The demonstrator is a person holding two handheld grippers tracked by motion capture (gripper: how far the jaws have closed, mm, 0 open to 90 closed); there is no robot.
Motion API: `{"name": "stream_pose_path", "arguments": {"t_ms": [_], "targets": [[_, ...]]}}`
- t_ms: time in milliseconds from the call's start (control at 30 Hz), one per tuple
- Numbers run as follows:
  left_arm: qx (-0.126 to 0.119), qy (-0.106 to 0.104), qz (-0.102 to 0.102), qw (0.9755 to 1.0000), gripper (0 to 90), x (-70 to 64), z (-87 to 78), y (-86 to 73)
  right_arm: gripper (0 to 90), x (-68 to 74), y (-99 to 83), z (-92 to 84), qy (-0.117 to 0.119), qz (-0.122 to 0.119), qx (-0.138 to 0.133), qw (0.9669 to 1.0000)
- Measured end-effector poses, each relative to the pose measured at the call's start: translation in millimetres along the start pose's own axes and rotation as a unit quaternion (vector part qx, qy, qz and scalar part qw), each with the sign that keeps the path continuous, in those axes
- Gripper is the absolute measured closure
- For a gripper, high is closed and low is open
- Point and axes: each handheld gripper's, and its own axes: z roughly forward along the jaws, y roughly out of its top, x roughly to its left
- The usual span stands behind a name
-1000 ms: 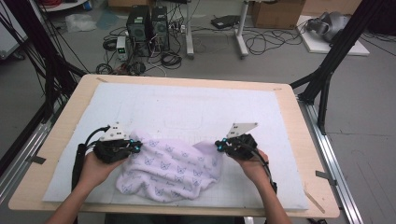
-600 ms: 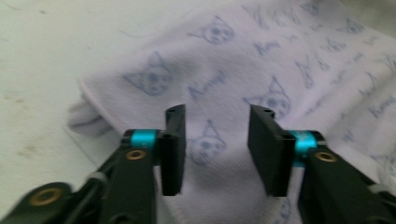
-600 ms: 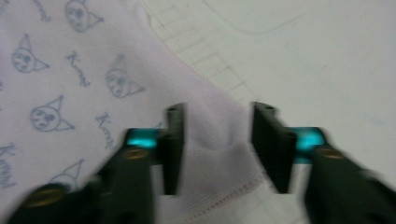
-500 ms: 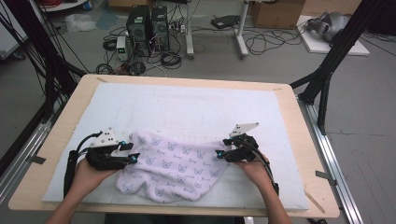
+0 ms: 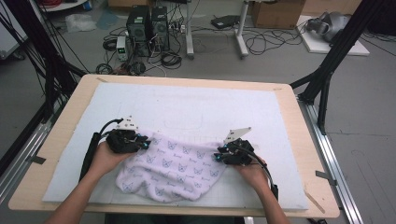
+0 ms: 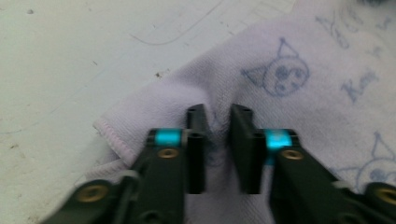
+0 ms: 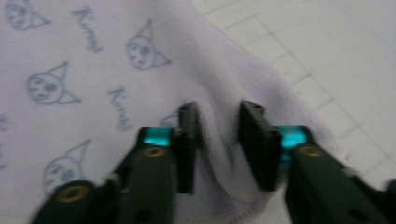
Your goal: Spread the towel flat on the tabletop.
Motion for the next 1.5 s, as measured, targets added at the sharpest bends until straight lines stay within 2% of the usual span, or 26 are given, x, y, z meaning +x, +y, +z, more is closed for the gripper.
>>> {"name": "stream_pose_path", "arguments": {"t_ms": [67,133,200,333,433,467,533,633,667,733,800,833,867,900,933,967,1033,1133,1200,1333,1467,1500], "targets": [[-0.001,-0.005,-0.001,1.0000,84.8,0.2,-3.0,-0.6,82.3,0.7,1.1,0.3,0.012,-0.007,0.002,0.9999],[-0.008,-0.005,-0.005,0.9999,85.8,0.4,-7.4,-2.1,83.7,1.4,2.0,-1.4,0.011,-0.015,0.003,0.9998],[-0.021,0.001,-0.008,0.9997,86.3,-0.4,-13.3,-2.8,84.0,1.8,3.1,-4.9,0.010,-0.018,-0.007,0.9998],[-0.046,0.006,-0.008,0.9989,86.4,-1.7,-28.1,0.9,84.1,0.9,8.4,-23.9,0.002,-0.019,-0.047,0.9987],[-0.070,-0.003,-0.011,0.9975,86.5,-4.1,-40.9,7.7,84.3,-0.5,15.1,-43.1,-0.013,-0.026,-0.071,0.9971],[-0.080,0.000,-0.006,0.9968,86.5,-5.5,-47.5,12.9,84.3,-0.9,16.2,-46.0,-0.014,-0.027,-0.075,0.9967],[-0.089,0.006,-0.004,0.9960,86.5,-5.4,-54.4,19.9,84.3,-3.9,24.5,-62.3,-0.026,-0.032,-0.086,0.9954],[-0.099,0.019,-0.002,0.9949,86.5,-0.3,-59.6,31.4,84.4,-7.6,29.4,-68.7,-0.033,-0.035,-0.094,0.9944],[-0.101,0.026,-0.004,0.9945,86.6,4.3,-58.4,37.6,84.6,-10.6,32.9,-71.2,-0.033,-0.032,-0.096,0.9943],[-0.106,0.046,-0.009,0.9933,87.0,14.5,-53.5,50.6,84.9,-20.5,44.0,-73.6,-0.047,-0.038,-0.094,0.9937],[-0.116,0.081,-0.017,0.9898,87.0,31.3,-46.8,72.6,84.9,-42.9,67.1,-76.9,-0.070,-0.020,-0.105,0.9918],[-0.119,0.119,-0.020,0.9856,86.6,44.0,-40.8,89.9,84.4,-51.9,76.3,-78.3,-0.078,-0.013,-0.113,0.9904],[-0.119,0.133,-0.029,0.9835,81.9,49.2,-37.8,96.2,76.7,-68.4,93.5,-79.1,-0.103,0.011,-0.126,0.9866],[-0.116,0.132,-0.044,0.9834,72.4,55.9,-34.0,101.4,65.6,-75.9,100.2,-78.2,-0.111,0.025,-0.133,0.9846],[-0.108,0.123,-0.059,0.9847,64.7,60.6,-30.8,103.1,61.5,-83.7,105.8,-75.6,-0.110,0.041,-0.138,0.9834],[-0.100,0.121,-0.057,0.9860,60.5,61.5,-28.4,101.6,60.9,-88.1,108.1,-72.2,-0.102,0.049,-0.137,0.9841],[-0.094,0.106,-0.051,0.9886,58.4,58.8,-25.6,90.9,58.8,-87.3,105.6,-62.9,-0.091,0.045,-0.125,0.9870],[-0.094,0.087,-0.064,0.9897,56.2,54.7,-22.1,66.9,57.1,-76.9,87.8,-45.7,-0.077,0.036,-0.104,0.9909],[-0.088,0.082,-0.063,0.9908,54.6,49.6,-21.6,52.3,56.1,-69.2,75.2,-37.0,-0.062,0.037,-0.093,0.9931],[-0.087,0.061,-0.050,0.9931,51.8,35.8,-26.1,32.4,55.0,-43.5,50.2,-29.0,-0.039,0.027,-0.089,0.9950],[-0.087,0.028,-0.042,0.9949,48.9,19.7,-33.8,19.1,51.9,-16.7,33.0,-27.0,-0.013,0.013,-0.088,0.9960],[-0.087,0.022,-0.039,0.9952,48.9,15.5,-35.5,16.1,51.9,-16.7,33.0,-27.0,-0.013,0.013,-0.088,0.9960]]}}
